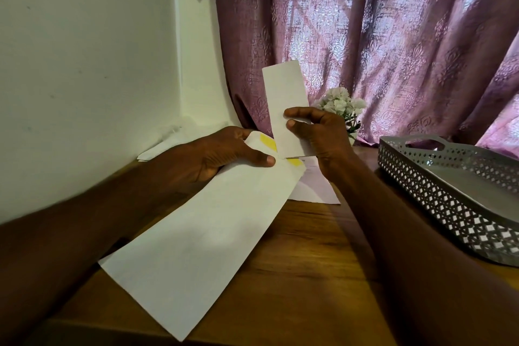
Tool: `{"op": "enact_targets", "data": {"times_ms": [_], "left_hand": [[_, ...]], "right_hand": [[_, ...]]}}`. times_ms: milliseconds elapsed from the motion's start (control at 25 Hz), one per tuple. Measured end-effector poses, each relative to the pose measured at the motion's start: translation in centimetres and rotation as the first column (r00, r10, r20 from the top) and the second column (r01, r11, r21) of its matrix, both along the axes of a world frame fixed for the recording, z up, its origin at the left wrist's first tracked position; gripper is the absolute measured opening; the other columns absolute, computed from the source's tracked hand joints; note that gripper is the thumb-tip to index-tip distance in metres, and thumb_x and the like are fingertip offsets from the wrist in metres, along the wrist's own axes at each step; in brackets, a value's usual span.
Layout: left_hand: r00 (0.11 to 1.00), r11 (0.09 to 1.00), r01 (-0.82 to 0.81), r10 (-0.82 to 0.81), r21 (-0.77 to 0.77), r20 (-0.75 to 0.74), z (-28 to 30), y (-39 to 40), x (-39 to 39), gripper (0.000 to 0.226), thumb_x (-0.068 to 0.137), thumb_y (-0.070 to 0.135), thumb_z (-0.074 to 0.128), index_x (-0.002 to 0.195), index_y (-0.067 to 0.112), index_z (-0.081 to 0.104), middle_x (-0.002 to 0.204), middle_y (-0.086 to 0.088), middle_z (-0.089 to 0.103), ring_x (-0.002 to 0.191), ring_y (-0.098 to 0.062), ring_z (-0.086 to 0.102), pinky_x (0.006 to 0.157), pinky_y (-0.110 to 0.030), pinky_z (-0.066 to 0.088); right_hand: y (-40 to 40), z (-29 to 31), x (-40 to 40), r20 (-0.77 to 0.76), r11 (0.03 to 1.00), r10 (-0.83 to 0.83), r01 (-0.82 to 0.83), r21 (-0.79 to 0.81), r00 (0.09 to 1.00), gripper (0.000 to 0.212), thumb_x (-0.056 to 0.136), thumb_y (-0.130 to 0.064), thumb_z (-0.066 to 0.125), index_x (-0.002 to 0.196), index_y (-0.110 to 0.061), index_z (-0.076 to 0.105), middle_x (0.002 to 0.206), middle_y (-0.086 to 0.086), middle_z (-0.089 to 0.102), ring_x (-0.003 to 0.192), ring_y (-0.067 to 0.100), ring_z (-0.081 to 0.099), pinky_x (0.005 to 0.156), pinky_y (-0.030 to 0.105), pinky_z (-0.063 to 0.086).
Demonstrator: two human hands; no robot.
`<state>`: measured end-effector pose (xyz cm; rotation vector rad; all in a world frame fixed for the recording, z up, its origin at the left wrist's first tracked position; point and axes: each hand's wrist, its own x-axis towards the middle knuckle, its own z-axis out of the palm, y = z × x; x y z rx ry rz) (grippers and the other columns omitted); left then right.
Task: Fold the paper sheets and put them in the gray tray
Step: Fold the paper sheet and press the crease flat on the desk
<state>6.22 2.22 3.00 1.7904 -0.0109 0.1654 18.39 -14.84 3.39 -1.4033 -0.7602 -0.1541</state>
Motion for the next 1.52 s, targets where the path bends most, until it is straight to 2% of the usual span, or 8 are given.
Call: {"op": "enact_targets", "data": {"times_ms": [120,360,560,880,1000,1160,1400,1520], "left_hand": [[1.0,1.0,-0.018,0.018,0.014,-0.002,0.0,-0.1,0.0,0.055,0.085,0.0,0.077,0.138,0.004,0.062,0.129,-0.014,0.072,0.12,-0.032,0.068,0.108,-0.043,0.051],[1.0,0.999,-0.011,0.011,0.043,-0.003,0.2,-0.4,-0.2,0.044,0.086,0.005,0.078,0.129,0.007,0.069,0.117,-0.009,0.078,0.11,-0.028,0.073,0.102,-0.038,0.056],[0.999,0.999,-0.034,0.034,0.034,0.006,0.1,-0.4,0.0,0.052,0.084,0.001,0.079,0.134,0.004,0.065,0.125,-0.015,0.073,0.119,-0.032,0.068,0.109,-0.045,0.051],[0.999,0.999,0.025,-0.024,-0.041,0.035,-0.3,0.4,0.4,0.041,0.08,-0.004,0.079,0.118,0.012,0.074,0.108,-0.007,0.08,0.096,-0.02,0.078,0.081,-0.027,0.062],[0.999,0.999,0.019,-0.018,-0.036,0.038,-0.2,0.5,0.3,0.049,0.076,0.001,0.083,0.122,0.012,0.072,0.112,-0.008,0.079,0.105,-0.026,0.076,0.09,-0.034,0.061],[1.0,1.0,-0.008,0.008,0.001,0.028,-0.1,0.4,0.3,0.073,0.063,0.015,0.087,0.133,0.01,0.066,0.126,-0.013,0.073,0.122,-0.035,0.066,0.11,-0.05,0.05],[1.0,1.0,0.004,-0.004,-0.02,0.017,-0.3,0.7,0.6,0.063,0.074,0.006,0.084,0.134,0.009,0.065,0.124,-0.013,0.074,0.119,-0.035,0.068,0.109,-0.051,0.05],[0.999,0.997,0.037,-0.036,-0.068,0.021,-0.4,0.8,0.6,0.065,0.067,0.009,0.087,0.129,0.01,0.069,0.121,-0.013,0.076,0.115,-0.034,0.071,0.105,-0.049,0.053]], "right_hand": [[0.2,0.0,0.0,-0.039,0.999,-0.016,0.018,0.047,0.999,0.023,0.082,0.004,0.076,0.094,-0.015,0.081,0.089,-0.01,0.08,0.079,0.003,0.073,0.069,0.019,0.058],[0.4,-0.3,0.2,-0.02,1.0,0.007,-0.007,0.007,1.0,0.026,0.082,0.004,0.076,0.089,-0.021,0.082,0.092,-0.008,0.081,0.083,0.005,0.074,0.074,0.022,0.059],[-0.1,-0.2,1.1,-0.021,0.999,-0.01,0.011,0.043,1.0,0.027,0.081,0.002,0.077,0.086,-0.023,0.082,0.096,-0.006,0.081,0.09,0.01,0.075,0.078,0.024,0.06],[-0.4,-0.2,1.6,-0.069,0.998,0.013,-0.009,0.062,0.998,0.028,0.08,0.002,0.078,0.084,-0.025,0.084,0.102,0.0,0.081,0.099,0.023,0.075,0.081,0.033,0.062],[-0.5,-0.1,1.3,-0.043,1.0,0.002,-0.001,0.024,0.999,0.029,0.081,0.001,0.078,0.083,-0.027,0.084,0.1,-0.004,0.081,0.099,0.02,0.075,0.086,0.034,0.062],[-0.3,0.0,0.7,-0.009,1.0,0.014,-0.014,-0.006,1.0,0.028,0.082,0.001,0.077,0.085,-0.026,0.082,0.091,-0.013,0.08,0.083,0.003,0.074,0.071,0.02,0.058],[-0.1,-0.1,0.6,0.002,0.999,0.049,-0.049,-0.016,0.999,0.027,0.082,0.002,0.077,0.086,-0.024,0.082,0.09,-0.01,0.08,0.08,0.003,0.074,0.067,0.017,0.056],[-0.5,-0.1,1.3,-0.025,1.0,0.026,-0.025,0.01,0.999,0.026,0.081,0.001,0.078,0.084,-0.025,0.084,0.1,-0.002,0.081,0.092,0.017,0.076,0.074,0.028,0.06]]}}
